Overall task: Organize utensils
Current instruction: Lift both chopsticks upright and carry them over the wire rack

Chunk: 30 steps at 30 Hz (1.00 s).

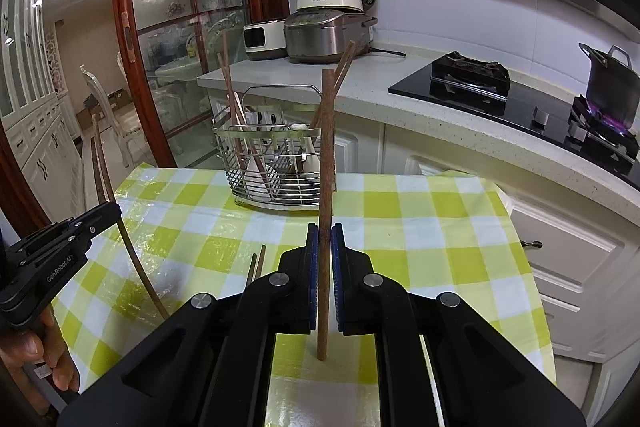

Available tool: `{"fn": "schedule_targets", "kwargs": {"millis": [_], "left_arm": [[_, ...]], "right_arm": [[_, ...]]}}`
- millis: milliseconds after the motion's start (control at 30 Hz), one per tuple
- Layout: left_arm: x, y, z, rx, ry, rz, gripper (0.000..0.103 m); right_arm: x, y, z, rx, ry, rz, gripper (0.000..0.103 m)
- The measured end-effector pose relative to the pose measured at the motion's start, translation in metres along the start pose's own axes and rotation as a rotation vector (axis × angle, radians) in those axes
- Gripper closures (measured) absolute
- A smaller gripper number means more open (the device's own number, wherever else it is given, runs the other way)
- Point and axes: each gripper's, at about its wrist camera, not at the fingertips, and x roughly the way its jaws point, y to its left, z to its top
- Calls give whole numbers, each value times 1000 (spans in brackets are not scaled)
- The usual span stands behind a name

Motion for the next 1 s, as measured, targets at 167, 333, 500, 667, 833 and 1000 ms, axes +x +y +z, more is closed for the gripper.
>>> {"fn": "schedule_targets", "kwargs": {"millis": [167, 333, 500, 667, 833, 1000], "left_arm": [[0, 0, 0, -6, -3, -7, 97], [0, 1, 0, -9, -2, -13, 97], [0, 1, 1, -12, -4, -19, 97], [-1, 1, 2, -15, -7, -25, 97], [-2, 1, 7, -18, -12, -36, 97], [-2, -1, 18, -13, -25, -50, 97]], "right_arm": [[0, -1, 0, 3, -1, 0, 94], [-3, -3, 0, 8, -1, 4, 94], [-3, -3, 0, 9, 0, 6, 94], [-5, -2, 0, 8, -1, 8, 94], [-5, 0, 2, 8, 1, 18, 94], [-5, 4, 12, -3, -5, 33, 94]]}}
